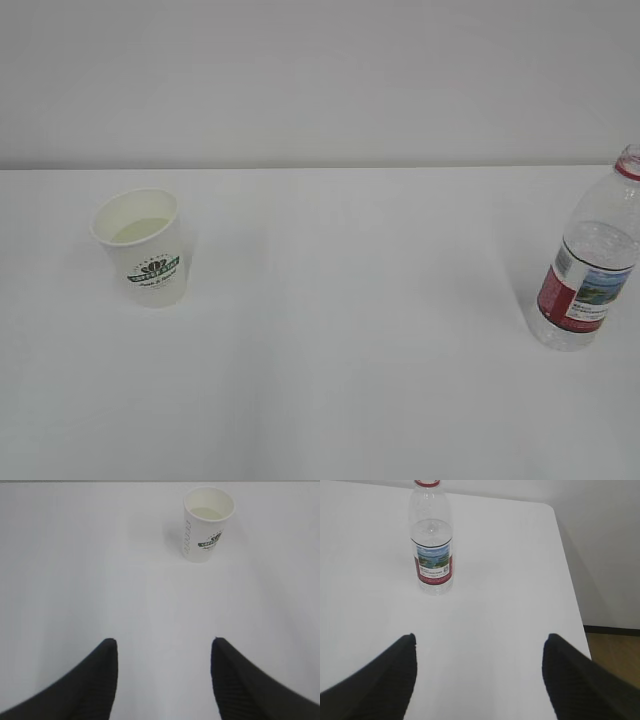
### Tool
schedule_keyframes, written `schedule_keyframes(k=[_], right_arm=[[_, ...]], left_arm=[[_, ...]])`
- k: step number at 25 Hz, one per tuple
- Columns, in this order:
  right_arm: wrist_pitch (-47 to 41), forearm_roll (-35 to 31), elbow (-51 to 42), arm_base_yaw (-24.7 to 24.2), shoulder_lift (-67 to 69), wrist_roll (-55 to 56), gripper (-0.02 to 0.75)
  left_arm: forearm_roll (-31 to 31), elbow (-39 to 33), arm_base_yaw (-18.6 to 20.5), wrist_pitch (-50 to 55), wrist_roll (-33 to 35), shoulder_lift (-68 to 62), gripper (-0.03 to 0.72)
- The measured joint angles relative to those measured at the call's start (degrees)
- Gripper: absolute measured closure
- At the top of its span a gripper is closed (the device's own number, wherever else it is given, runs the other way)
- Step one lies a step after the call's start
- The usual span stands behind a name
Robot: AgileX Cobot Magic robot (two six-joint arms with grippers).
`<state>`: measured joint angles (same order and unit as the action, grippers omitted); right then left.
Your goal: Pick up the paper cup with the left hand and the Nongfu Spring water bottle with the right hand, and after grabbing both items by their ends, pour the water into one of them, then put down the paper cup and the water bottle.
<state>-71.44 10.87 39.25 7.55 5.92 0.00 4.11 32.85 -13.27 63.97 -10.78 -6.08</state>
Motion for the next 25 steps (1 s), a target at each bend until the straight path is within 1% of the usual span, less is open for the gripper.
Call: schedule_keyframes(k=[9,16,21,25], right_arm=[[0.0,-0.5,-5.6,0.0,-6.8,2.0,0.15],[0.3,-1.2,-8.3,0.0,-6.8,3.8,0.15],[4.0,-1.9,-9.5,0.0,-6.8,4.1,0.15],[4.6,-2.0,-10.3,0.0,-6.8,4.3,0.15]], left_arm=[[0.0,-1.4,0.0,1.0,0.0,0.0,0.258],[0.0,-1.8,0.0,1.0,0.1,0.0,0.265],[0.2,-1.9,0.0,0.9,0.1,0.0,0.273],[0.3,-2.4,0.0,0.3,0.1,0.0,0.273]])
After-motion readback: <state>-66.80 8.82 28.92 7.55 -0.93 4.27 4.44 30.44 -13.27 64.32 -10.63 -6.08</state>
